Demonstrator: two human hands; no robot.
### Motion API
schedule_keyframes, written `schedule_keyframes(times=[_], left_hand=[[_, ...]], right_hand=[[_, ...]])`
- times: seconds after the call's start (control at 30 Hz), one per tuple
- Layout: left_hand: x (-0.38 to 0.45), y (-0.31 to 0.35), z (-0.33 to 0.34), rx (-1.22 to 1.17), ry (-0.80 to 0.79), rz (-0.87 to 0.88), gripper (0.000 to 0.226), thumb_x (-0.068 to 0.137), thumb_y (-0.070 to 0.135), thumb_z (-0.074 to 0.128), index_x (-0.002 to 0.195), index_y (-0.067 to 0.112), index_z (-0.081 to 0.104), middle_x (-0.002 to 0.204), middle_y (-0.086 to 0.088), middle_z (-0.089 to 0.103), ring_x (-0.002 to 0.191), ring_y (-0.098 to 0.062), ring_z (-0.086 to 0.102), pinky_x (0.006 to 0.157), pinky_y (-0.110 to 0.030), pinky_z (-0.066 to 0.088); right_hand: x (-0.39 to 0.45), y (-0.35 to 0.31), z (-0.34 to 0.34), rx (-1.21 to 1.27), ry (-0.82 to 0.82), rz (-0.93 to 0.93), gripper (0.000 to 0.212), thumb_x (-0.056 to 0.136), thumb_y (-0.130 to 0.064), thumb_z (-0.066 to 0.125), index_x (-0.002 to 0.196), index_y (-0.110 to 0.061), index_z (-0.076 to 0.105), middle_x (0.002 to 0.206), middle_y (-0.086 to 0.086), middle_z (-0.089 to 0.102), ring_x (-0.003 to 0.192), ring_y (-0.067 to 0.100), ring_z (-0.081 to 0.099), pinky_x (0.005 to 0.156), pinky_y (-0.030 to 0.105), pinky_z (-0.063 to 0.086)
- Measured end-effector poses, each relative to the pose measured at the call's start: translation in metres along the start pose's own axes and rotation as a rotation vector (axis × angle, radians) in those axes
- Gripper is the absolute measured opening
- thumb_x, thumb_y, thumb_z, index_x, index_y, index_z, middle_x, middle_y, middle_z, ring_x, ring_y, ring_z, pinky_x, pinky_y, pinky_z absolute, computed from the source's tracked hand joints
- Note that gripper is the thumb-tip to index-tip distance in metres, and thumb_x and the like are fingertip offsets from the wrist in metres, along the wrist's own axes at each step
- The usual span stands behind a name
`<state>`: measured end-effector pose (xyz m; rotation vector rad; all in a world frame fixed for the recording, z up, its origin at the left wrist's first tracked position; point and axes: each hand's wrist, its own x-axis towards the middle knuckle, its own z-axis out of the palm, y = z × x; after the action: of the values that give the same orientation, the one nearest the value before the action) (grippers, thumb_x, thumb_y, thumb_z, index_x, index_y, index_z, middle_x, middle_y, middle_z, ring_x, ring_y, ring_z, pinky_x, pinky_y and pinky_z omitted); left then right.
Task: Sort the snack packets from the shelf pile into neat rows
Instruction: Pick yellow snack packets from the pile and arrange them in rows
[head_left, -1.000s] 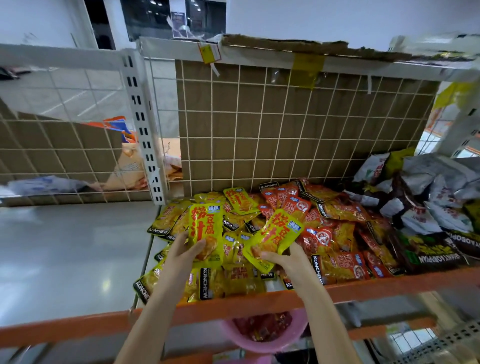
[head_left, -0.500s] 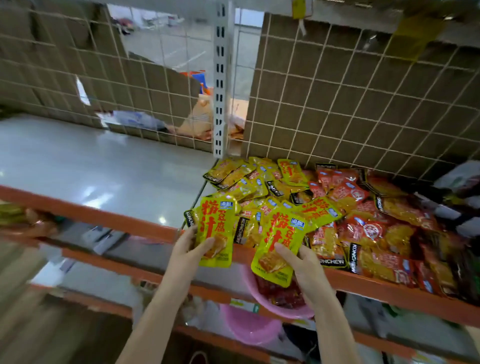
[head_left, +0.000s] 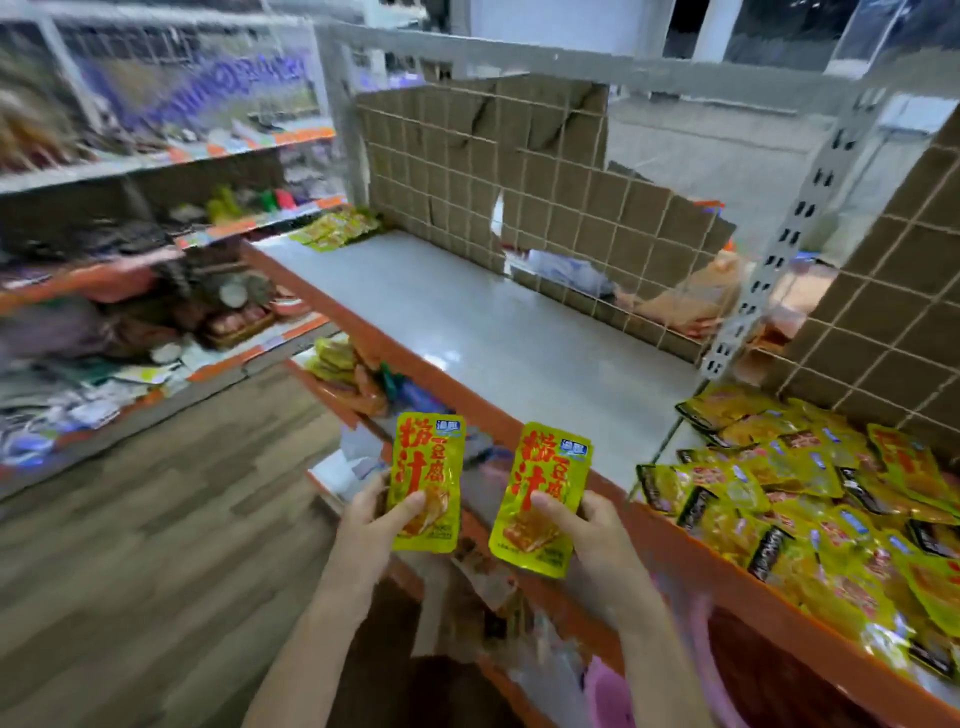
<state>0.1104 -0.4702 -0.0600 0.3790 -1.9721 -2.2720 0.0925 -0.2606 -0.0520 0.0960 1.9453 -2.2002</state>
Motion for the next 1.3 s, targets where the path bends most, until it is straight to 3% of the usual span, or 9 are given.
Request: schedule_keyframes(times=[0.2,0.27,0.37,0.57,0.8,0.93,1.07,1.2,1.3], left_hand=[[0.026,0.029,-0.112,-0.039,0.221,0.066,0.017,0.087,-0.006,0.055,0.092,0.010,0.059,0.065,0.008,0.069,0.054,0.003,0.062,0.049,-0.012,0.047],[0.034,0.034,-0.147,-0.035,0.267,0.071,0.018,0.087,-0.004,0.055,0.090,0.012,0.059,0.075,0.001,0.068,0.056,0.003,0.062,0.049,-0.012,0.048],[0.047,0.034,-0.194,-0.018,0.337,0.079,0.017,0.087,-0.003,0.057,0.098,0.008,0.060,0.085,-0.004,0.066,0.061,0.003,0.063,0.055,-0.011,0.048],[0.084,0.032,-0.246,-0.014,0.383,0.056,0.018,0.087,-0.005,0.057,0.101,0.005,0.058,0.085,-0.003,0.064,0.059,0.006,0.062,0.054,-0.009,0.047],[0.169,0.035,-0.281,0.012,0.376,0.005,0.017,0.086,-0.003,0.059,0.098,0.010,0.060,0.088,-0.001,0.068,0.068,0.001,0.065,0.060,-0.013,0.050],[0.238,0.048,-0.289,0.012,0.363,0.012,0.016,0.086,0.000,0.061,0.095,0.013,0.059,0.091,-0.003,0.068,0.078,-0.010,0.065,0.065,-0.017,0.052],[0.319,0.074,-0.286,0.020,0.337,0.045,0.018,0.086,0.001,0.062,0.092,0.017,0.060,0.086,0.002,0.068,0.078,-0.013,0.064,0.064,-0.018,0.051],[0.395,0.099,-0.278,0.031,0.258,0.094,0.021,0.086,-0.002,0.060,0.090,0.018,0.060,0.080,0.005,0.068,0.067,-0.003,0.064,0.057,-0.013,0.049],[0.444,0.109,-0.273,0.057,0.185,0.090,0.018,0.087,0.000,0.060,0.094,0.016,0.061,0.081,0.006,0.069,0.068,-0.002,0.065,0.058,-0.013,0.049]], right_hand=[[0.045,0.006,0.128,-0.015,-0.214,0.032,0.017,0.076,-0.017,0.075,0.089,-0.006,0.073,0.089,0.015,0.074,0.078,0.027,0.069,0.075,0.039,0.057],[0.060,0.009,0.166,-0.061,-0.258,0.019,0.019,0.074,-0.019,0.077,0.087,-0.005,0.073,0.088,0.015,0.073,0.079,0.028,0.069,0.079,0.042,0.056],[0.077,0.015,0.212,-0.092,-0.326,0.000,0.006,0.084,-0.006,0.064,0.085,-0.006,0.070,0.076,0.004,0.074,0.068,0.014,0.068,0.067,0.030,0.055],[0.112,0.018,0.273,-0.081,-0.468,0.017,0.019,0.090,0.003,0.053,0.082,-0.008,0.066,0.067,-0.006,0.072,0.062,0.003,0.068,0.054,0.014,0.049],[0.196,0.019,0.316,-0.122,-0.428,-0.016,0.009,0.087,-0.008,0.062,0.087,-0.006,0.070,0.078,0.004,0.074,0.072,0.013,0.070,0.059,0.018,0.051],[0.265,0.016,0.342,-0.127,-0.386,0.017,0.024,0.078,-0.023,0.070,0.094,-0.006,0.072,0.090,0.012,0.074,0.083,0.028,0.070,0.073,0.041,0.057],[0.336,-0.006,0.364,-0.062,-0.382,0.026,0.042,0.073,-0.031,0.078,0.104,-0.004,0.070,0.104,0.018,0.071,0.099,0.037,0.067,0.089,0.052,0.052],[0.399,-0.032,0.372,-0.045,-0.294,-0.031,0.014,0.083,-0.013,0.068,0.093,-0.003,0.071,0.085,0.013,0.074,0.079,0.027,0.071,0.067,0.031,0.056],[0.431,-0.042,0.375,-0.011,-0.199,-0.027,0.015,0.087,-0.007,0.063,0.094,0.004,0.069,0.080,0.015,0.073,0.073,0.026,0.071,0.063,0.031,0.056]])
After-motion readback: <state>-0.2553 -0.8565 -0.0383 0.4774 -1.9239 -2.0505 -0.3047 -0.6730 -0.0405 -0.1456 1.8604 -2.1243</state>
